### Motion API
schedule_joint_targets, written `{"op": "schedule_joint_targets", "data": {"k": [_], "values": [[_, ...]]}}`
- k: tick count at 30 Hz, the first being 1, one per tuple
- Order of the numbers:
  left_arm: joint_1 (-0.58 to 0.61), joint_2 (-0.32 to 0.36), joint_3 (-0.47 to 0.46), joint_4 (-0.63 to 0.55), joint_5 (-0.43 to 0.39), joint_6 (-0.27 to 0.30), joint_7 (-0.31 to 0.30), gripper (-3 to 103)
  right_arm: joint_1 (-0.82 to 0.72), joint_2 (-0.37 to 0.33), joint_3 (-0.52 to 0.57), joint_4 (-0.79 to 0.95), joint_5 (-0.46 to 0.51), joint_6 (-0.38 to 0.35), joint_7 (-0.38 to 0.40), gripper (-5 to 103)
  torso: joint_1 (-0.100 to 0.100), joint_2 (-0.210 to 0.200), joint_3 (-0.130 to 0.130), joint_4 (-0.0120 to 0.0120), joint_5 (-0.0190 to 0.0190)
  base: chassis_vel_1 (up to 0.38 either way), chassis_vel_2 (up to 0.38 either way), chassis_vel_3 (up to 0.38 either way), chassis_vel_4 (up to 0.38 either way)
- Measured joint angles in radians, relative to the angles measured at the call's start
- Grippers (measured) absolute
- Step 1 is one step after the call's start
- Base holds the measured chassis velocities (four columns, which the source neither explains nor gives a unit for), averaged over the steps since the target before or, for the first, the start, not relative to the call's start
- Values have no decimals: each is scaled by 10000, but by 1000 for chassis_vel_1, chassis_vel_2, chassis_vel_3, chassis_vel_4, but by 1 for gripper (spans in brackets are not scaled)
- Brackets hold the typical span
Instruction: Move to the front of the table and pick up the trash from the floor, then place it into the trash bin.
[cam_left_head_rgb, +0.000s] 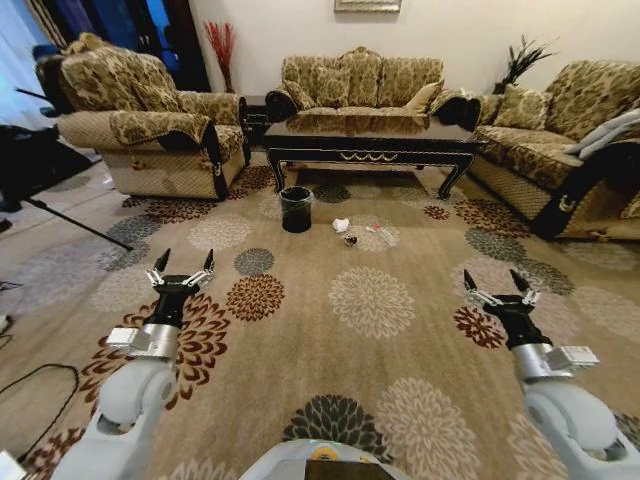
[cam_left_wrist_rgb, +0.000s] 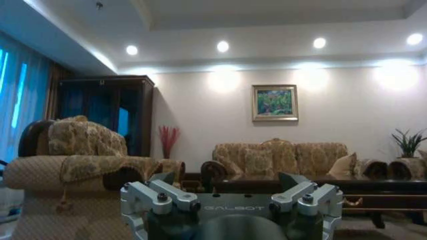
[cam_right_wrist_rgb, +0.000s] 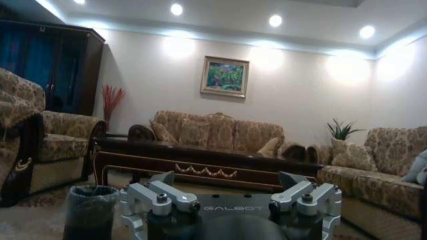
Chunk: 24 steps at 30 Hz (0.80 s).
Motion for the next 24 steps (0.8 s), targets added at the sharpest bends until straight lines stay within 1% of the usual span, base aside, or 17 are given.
{"op": "schedule_joint_targets", "data": {"k": [4,6,8,10,13,17,19,21,22,23,24], "values": [[1,61,-92,0,-38,4,-52,100,135,2,-110,-120,-47,0,-5,100,5,13,11,3,3,-160,192,175,-156],[-12,84,-129,10,-64,67,-209,100,220,11,-194,-203,-75,0,-11,100,9,22,19,1,-2,-254,197,279,-223],[-16,87,-133,15,-68,87,-233,100,256,12,-222,-242,-84,0,-12,100,9,25,22,0,-3,-287,219,279,-232],[-28,88,-134,22,-82,112,-244,100,318,13,-266,-332,-95,-1,-12,100,10,31,26,-3,-2,-309,266,277,-282],[-52,86,-125,25,-127,134,-240,100,416,5,-314,-463,-97,0,-9,100,11,38,31,1,6,-316,294,314,-300],[-97,83,-97,55,-182,150,-205,100,589,-25,-375,-726,-87,23,23,100,18,44,39,0,-3,-332,314,341,-318],[-111,84,-95,84,-186,149,-182,100,668,-40,-415,-860,-81,40,35,100,16,52,39,5,9,-352,337,350,-357],[-128,84,-89,108,-187,150,-170,100,699,-45,-446,-920,-77,50,41,100,17,53,43,0,7,-353,350,370,-357],[-136,84,-81,124,-187,150,-166,100,718,-46,-465,-949,-75,54,44,100,18,53,46,-3,-6,-353,369,361,-357],[-142,81,-72,138,-187,149,-161,100,750,-48,-487,-977,-75,60,45,100,16,56,44,-1,-7,-380,369,380,-406],[-147,81,-69,141,-187,143,-158,100,773,-47,-511,-1003,-75,63,46,100,17,60,47,4,10,-369,395,380,-406]]}}
